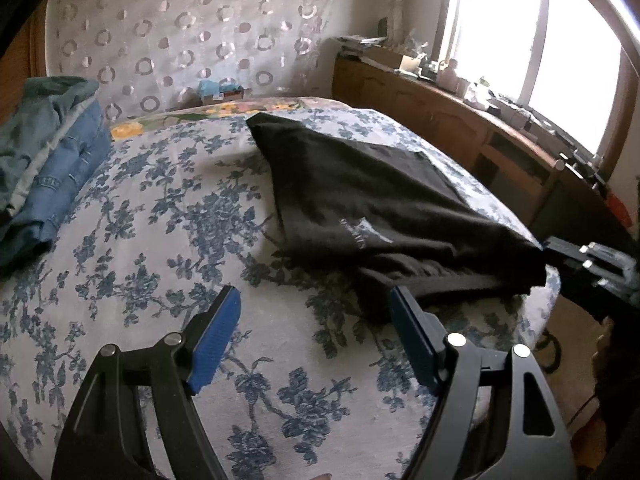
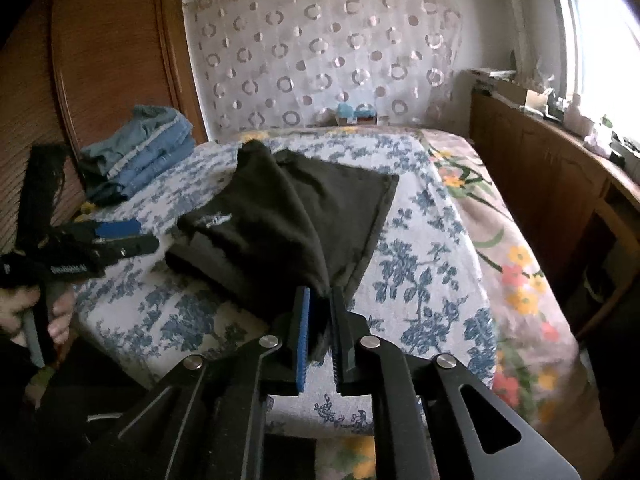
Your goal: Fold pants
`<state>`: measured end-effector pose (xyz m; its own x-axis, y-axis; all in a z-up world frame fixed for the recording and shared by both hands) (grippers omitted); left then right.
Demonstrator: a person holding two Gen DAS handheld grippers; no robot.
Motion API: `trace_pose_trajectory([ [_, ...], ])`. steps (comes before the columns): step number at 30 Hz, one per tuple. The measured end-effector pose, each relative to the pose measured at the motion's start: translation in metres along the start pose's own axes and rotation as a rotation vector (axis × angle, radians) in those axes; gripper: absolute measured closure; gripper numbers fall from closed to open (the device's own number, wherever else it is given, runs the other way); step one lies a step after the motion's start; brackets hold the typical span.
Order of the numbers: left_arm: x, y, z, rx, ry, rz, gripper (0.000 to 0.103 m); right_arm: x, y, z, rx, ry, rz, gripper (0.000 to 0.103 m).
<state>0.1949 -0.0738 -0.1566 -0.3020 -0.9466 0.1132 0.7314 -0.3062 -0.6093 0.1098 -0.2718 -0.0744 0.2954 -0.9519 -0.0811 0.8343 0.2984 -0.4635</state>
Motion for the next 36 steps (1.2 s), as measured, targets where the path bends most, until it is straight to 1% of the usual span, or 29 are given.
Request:
trace_pose_trajectory([
  [4,-0.005,-0.005,-0.002,0.009,-0.001,0.019,0.025,-0.005,-0.009,0.012,0.041,-0.01,0.01,0.078],
  [7,-0.012,-0.011,-0.001,0.01,-0.015,0.027,0.025,-0.013,-0.007,0.02,0.057,-0.019,0.036,0.073],
  [10,-0.019,-0.017,0.002,0.021,-0.007,0.039,0.025,-0.025,0.001,0.027,0.064,-0.04,0.066,0.068],
  [15,-0.035,-0.029,0.012,0.047,-0.014,0.043,0.025,-0.045,0.031,0.036,0.046,-0.065,0.128,0.068],
  [19,-0.048,-0.039,0.021,0.071,-0.013,0.062,0.025,-0.061,0.067,0.042,0.003,-0.065,0.197,0.068],
  [23,-0.06,-0.046,0.025,0.081,-0.03,0.076,0.025,-0.078,0.104,0.045,-0.049,-0.094,0.254,0.068],
  [27,-0.063,-0.053,0.028,0.097,-0.026,0.071,0.025,-0.09,0.126,0.046,-0.082,-0.158,0.256,0.068],
  [33,-0.065,-0.061,0.033,0.118,-0.033,0.069,0.025,-0.109,0.15,0.049,-0.137,-0.212,0.267,0.068],
  [36,-0.065,-0.063,0.032,0.121,-0.032,0.066,0.025,-0.114,0.161,0.048,-0.163,-0.234,0.257,0.068],
])
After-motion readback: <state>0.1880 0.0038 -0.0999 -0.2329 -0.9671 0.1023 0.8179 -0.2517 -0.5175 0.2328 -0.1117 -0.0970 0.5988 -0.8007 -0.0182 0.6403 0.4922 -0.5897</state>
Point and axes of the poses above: each gripper's, at about its wrist camera, not at the fingertips, and y roughly the way its jaws point, x to its right, z to its top, the point moved 5 cm from there along y, roughly the way its jaws point, and after that the axes turned 6 degrees about x, right-handed, at the moved point
